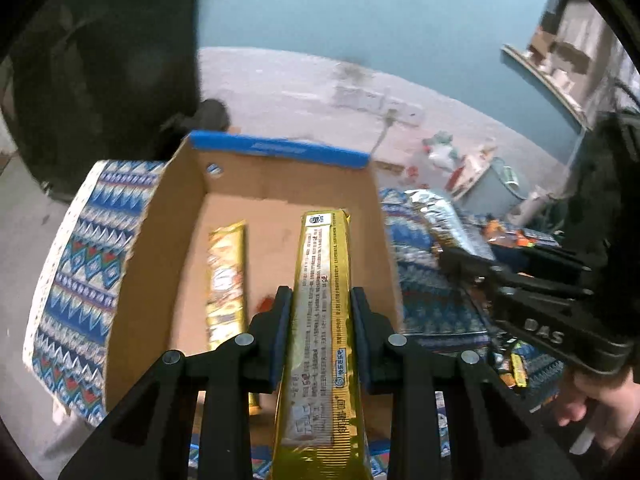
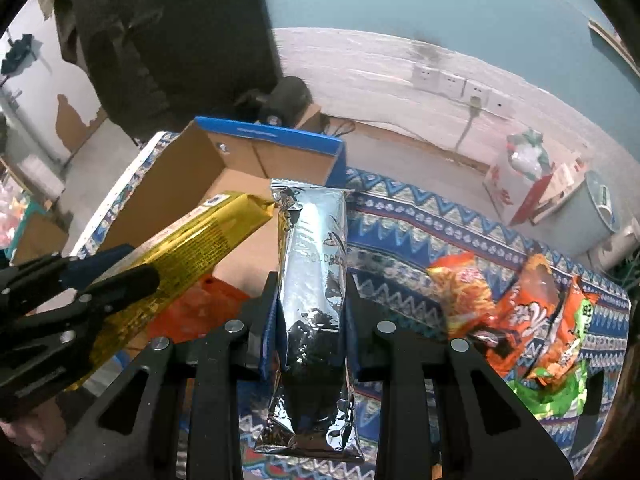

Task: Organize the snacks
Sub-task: 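Carry both bars over the cardboard box and lower them inside, then open both tools to release the bars and withdraw toward the pile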

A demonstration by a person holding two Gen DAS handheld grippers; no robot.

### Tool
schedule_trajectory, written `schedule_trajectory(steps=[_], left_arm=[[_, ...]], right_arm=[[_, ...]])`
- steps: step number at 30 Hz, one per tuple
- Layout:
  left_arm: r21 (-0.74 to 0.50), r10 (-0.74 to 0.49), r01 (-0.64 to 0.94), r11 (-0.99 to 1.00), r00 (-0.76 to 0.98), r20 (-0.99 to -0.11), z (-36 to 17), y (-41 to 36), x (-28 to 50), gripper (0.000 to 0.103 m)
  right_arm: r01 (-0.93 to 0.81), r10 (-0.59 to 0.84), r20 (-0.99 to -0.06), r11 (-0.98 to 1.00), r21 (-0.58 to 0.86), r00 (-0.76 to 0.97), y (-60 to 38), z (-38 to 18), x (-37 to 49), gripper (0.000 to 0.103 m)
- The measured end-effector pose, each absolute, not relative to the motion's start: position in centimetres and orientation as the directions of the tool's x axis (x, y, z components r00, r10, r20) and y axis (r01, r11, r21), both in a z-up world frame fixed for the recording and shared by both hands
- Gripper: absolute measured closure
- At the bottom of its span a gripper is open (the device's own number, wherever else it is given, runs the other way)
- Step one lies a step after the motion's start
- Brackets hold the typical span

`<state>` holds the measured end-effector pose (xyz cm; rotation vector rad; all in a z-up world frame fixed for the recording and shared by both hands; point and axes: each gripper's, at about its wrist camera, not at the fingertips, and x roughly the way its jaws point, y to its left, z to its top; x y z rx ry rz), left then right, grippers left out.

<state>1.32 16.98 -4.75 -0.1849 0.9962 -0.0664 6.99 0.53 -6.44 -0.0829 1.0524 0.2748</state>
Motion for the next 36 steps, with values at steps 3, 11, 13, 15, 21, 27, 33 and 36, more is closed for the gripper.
schedule_trajectory(steps=[3, 11, 13, 15, 21, 27, 33, 36], left_arm=[[-0.189, -0.121, -0.073, 0.979, 0.539, -0.834, -5.2, 18.6, 1.4, 0.074], [-0.158, -0.035, -0.175, 0.972, 0.554, -0.832, -5.6, 22.1, 1.7, 0.074], [-0.146, -0.017, -0.192, 0.970, 0.550, -0.835, -5.9, 22.7, 1.8, 0.074], [-0.141, -0.004, -0.211, 0.967, 0.545, -0.839, -6.3, 23.3, 1.8, 0.074], [-0.120, 0.022, -0.256, 0.959, 0.490, -0.872, -8.1, 24.5, 2.2, 0.074], [-0.089, 0.060, -0.281, 0.956, 0.481, -0.875, -7.9, 24.5, 2.1, 0.055], [-0.061, 0.089, -0.288, 0.956, 0.480, -0.873, -7.5, 24.4, 2.0, 0.048], [-0.057, 0.092, -0.285, 0.957, 0.483, -0.871, -7.2, 24.1, 2.1, 0.046]], right_arm=[[-0.279, 0.193, -0.869, 0.958, 0.067, 0.455, 1.7, -6.7, 7.1, 0.076], [-0.316, 0.215, -0.877, 0.946, 0.077, 0.430, 4.8, -7.7, 8.0, 0.076], [-0.320, 0.221, -0.879, 0.944, 0.084, 0.422, 5.3, -7.9, 8.4, 0.076], [-0.324, 0.225, -0.882, 0.942, 0.088, 0.414, 5.7, -8.2, 8.8, 0.076], [-0.327, 0.244, -0.893, 0.938, 0.119, 0.377, 6.9, -9.4, 9.7, 0.076], [-0.337, 0.273, -0.899, 0.929, 0.154, 0.341, 7.9, -10.1, 10.3, 0.076], [-0.322, 0.273, -0.900, 0.933, 0.162, 0.339, 7.7, -10.0, 10.4, 0.057], [-0.308, 0.262, -0.897, 0.939, 0.152, 0.356, 7.4, -9.6, 10.2, 0.034]])
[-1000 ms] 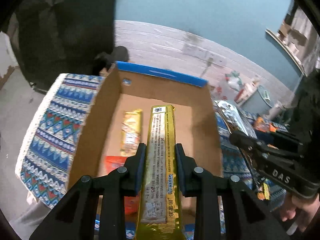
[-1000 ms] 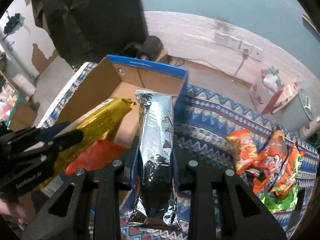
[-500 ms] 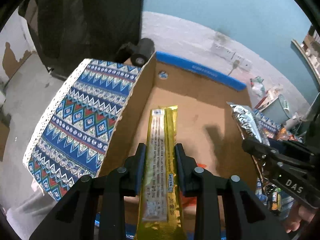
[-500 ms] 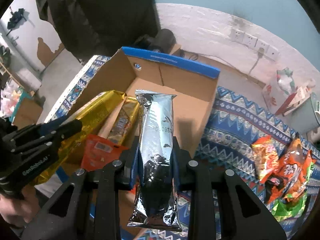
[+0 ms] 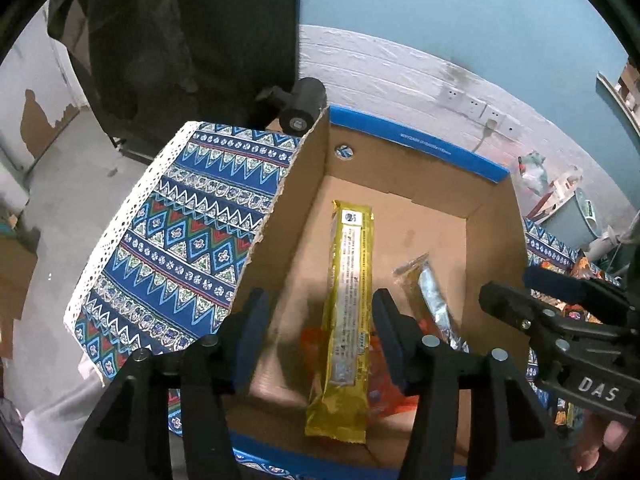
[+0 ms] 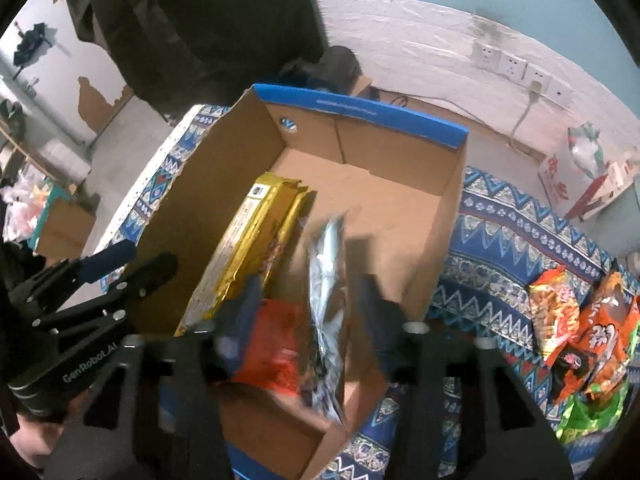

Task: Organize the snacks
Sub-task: 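Open both tools to release the bars and withdraw toward the pile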

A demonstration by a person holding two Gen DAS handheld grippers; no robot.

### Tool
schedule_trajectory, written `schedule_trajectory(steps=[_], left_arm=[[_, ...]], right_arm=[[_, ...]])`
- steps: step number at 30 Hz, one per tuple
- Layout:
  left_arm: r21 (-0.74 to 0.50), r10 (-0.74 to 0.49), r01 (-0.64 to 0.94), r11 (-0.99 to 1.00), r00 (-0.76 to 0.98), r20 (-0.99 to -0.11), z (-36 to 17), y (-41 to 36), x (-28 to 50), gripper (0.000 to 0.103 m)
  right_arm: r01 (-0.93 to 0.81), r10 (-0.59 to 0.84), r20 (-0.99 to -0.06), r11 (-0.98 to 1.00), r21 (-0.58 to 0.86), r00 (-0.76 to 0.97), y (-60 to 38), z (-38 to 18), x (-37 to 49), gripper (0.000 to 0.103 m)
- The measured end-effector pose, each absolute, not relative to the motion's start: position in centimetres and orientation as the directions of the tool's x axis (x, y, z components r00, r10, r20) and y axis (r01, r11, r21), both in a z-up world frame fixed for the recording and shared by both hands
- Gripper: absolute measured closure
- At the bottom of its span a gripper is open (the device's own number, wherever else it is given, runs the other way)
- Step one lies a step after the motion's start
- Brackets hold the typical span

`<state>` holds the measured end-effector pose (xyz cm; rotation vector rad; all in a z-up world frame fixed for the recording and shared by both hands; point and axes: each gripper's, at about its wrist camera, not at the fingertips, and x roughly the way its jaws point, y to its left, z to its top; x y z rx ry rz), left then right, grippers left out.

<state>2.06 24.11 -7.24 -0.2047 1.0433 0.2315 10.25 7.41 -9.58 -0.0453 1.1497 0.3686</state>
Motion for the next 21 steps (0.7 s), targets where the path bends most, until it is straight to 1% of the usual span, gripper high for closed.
schedule_trajectory(steps=[1, 3, 9, 14, 18, 21], left_arm=[[-0.056, 0.093, -0.282, 0.958, 0.486, -0.869, -7.1, 23.9, 2.1, 0.045], [-0.053, 0.094, -0.275, 0.960, 0.495, -0.864, -6.7, 23.4, 2.1, 0.042], [-0.035, 0.081, -0.211, 0.977, 0.519, -0.851, -5.6, 20.6, 2.3, 0.038], [-0.031, 0.043, -0.131, 0.991, 0.526, -0.849, -5.1, 17.3, 2.4, 0.037], [-0.036, 0.009, -0.075, 0.997, 0.522, -0.853, -4.8, 14.8, 2.5, 0.033], [-0.042, -0.014, -0.042, 0.998, 0.512, -0.859, -4.9, 13.1, 2.6, 0.033]], right_arm=[[-0.306, 0.259, -0.895, 0.941, 0.147, 0.364, 7.2, -9.4, 10.2, 0.033], [-0.295, 0.242, -0.893, 0.946, 0.131, 0.380, 6.6, -8.9, 9.9, 0.027], [-0.249, 0.192, -0.878, 0.965, 0.086, 0.438, 3.8, -7.2, 8.9, 0.026], [-0.208, 0.140, -0.881, 0.977, 0.049, 0.453, 1.2, -6.6, 7.8, 0.025], [-0.190, 0.090, -0.884, 0.982, 0.002, 0.460, -0.9, -6.4, 6.8, 0.025], [-0.169, 0.055, -0.886, 0.985, -0.027, 0.461, -3.0, -6.6, 6.1, 0.026]])
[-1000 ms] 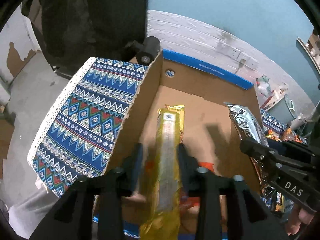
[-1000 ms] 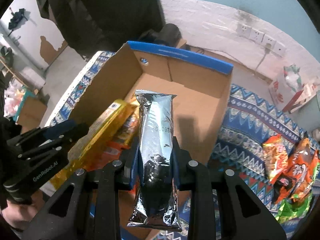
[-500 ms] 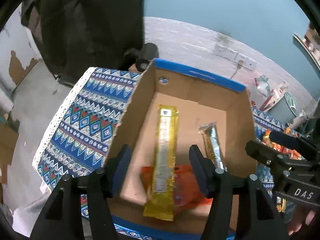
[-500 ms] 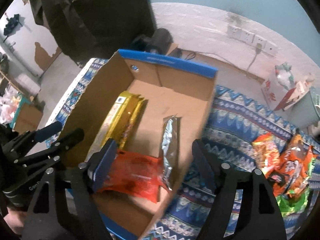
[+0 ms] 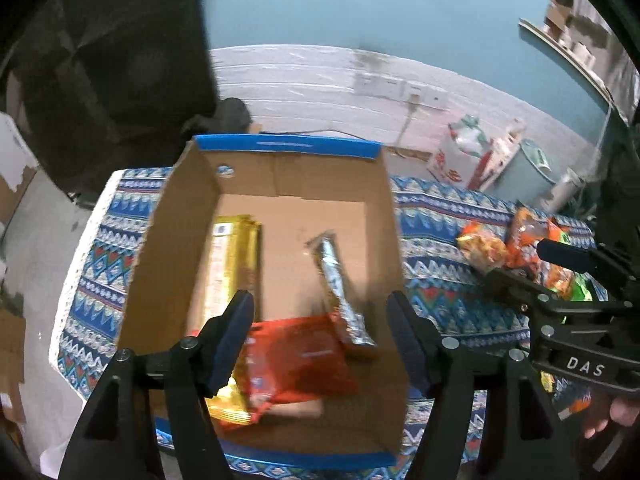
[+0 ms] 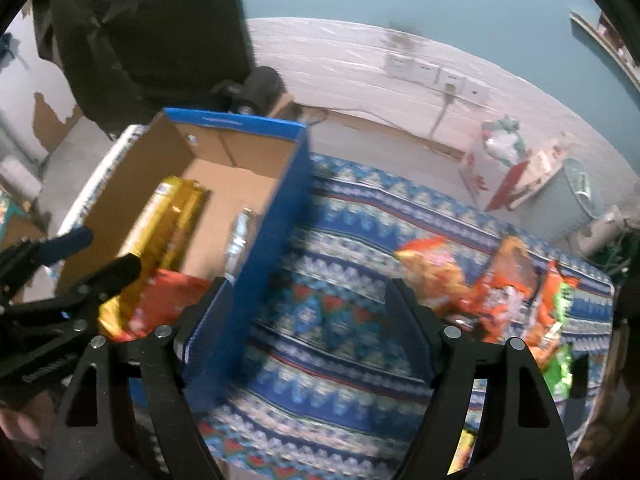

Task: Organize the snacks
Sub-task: 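Open both tools to release the bars and withdraw toward the pile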

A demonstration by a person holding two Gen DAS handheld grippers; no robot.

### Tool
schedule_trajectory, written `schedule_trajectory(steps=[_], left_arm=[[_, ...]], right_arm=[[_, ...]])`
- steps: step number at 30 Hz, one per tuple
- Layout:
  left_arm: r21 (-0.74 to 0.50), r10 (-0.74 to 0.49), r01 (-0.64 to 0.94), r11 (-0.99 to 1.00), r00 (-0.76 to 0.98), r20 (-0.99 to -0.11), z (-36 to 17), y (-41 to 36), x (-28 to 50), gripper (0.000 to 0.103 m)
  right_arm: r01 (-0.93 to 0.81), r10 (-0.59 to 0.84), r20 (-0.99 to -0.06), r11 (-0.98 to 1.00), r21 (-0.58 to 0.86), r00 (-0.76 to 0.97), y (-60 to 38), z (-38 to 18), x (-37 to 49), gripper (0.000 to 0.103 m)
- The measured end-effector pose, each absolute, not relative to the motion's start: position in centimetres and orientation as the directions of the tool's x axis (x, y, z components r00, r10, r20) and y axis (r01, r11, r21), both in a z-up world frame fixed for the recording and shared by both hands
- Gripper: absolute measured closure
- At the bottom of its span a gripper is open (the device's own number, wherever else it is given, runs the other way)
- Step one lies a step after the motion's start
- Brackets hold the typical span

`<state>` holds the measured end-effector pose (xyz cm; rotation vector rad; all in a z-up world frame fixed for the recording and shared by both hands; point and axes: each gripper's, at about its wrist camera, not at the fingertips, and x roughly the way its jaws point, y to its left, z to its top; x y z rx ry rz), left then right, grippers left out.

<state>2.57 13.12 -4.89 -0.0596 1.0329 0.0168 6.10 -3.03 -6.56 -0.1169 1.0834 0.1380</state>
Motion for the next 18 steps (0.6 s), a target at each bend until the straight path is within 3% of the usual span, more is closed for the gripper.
schedule_trajectory(steps=[18], left_arm=[[0.003, -0.054, 0.124, 0.992, 0.454, -0.889, -5.8, 3.8, 2.9, 0.029]], right_arm=[[0.060, -0.026, -0.895, 0.998, 0.001, 0.446, -16.5, -7.4, 1.9, 0.026]])
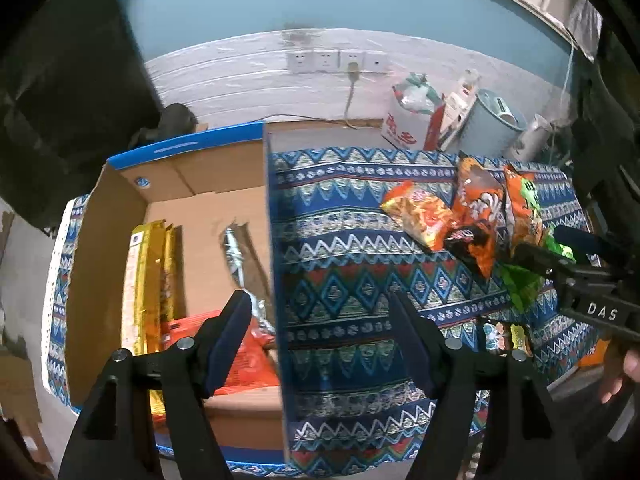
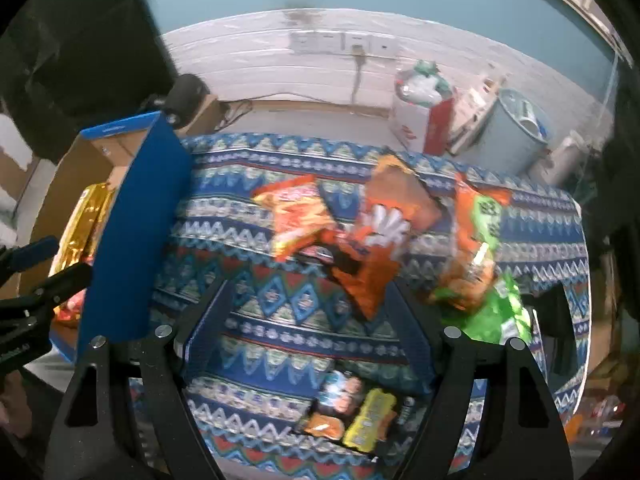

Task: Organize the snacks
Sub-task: 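Open both tools to release the bars and withdraw toward the pile, then grasp a red fries bag with the left tool while the right grasps a green bag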

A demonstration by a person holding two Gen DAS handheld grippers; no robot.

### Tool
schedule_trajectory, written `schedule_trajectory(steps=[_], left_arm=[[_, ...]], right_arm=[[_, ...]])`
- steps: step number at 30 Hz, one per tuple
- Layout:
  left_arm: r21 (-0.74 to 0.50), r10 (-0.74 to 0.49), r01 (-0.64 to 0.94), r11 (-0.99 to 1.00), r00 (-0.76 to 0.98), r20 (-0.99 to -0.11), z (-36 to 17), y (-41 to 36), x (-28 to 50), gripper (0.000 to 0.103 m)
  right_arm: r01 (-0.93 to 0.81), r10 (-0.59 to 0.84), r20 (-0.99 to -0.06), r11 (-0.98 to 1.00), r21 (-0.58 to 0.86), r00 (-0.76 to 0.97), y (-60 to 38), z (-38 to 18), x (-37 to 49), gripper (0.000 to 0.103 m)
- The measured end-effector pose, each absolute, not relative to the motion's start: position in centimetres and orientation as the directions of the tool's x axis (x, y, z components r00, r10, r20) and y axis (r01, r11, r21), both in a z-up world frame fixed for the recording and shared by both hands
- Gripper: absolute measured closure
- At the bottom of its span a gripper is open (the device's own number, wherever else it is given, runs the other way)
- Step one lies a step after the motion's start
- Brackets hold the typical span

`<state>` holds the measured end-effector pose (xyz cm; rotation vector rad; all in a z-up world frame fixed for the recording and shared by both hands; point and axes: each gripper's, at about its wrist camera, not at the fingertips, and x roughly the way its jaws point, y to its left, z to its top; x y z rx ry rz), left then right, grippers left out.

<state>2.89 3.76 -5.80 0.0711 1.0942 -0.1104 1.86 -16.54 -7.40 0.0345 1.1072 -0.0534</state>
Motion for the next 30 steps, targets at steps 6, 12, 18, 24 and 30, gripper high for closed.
schedule_trajectory(steps=[6, 12, 18, 24, 30], left_arm=[[0.035, -0.043, 0.175, 0.984, 0.425, -0.904, -7.0, 1.0, 3.2, 0.029], [0.038, -0.041, 0.196, 0.980, 0.386, -0.921, -8.5, -0.6, 3.8, 0.029], [0.026, -0.051, 0.213, 0.977, 0.345, -0.937, -9.9, -1.6, 4.7, 0.028], [0.043, -0.028, 0.215, 0.976, 0.321, -0.947, -11.4, -2.1, 5.8, 0.026], [0.032, -0.032, 0.206, 0.978, 0.300, -0.954, -12.4, -2.3, 6.9, 0.026]], right_arm=[[0.119, -0.045, -0.900, 0.993, 0.008, 0.434, -19.4, -7.8, 0.8, 0.026], [0.178, -0.073, -0.905, 0.984, 0.003, 0.419, -22.0, -8.4, 0.0, 0.026], [0.279, -0.108, -0.928, 0.960, -0.004, 0.356, -25.7, -10.4, -0.3, 0.026], [0.383, -0.113, -0.945, 0.924, 0.014, 0.307, -28.7, -12.2, -0.4, 0.026], [0.476, -0.104, -0.958, 0.879, 0.036, 0.265, -31.0, -14.1, -0.5, 0.026]])
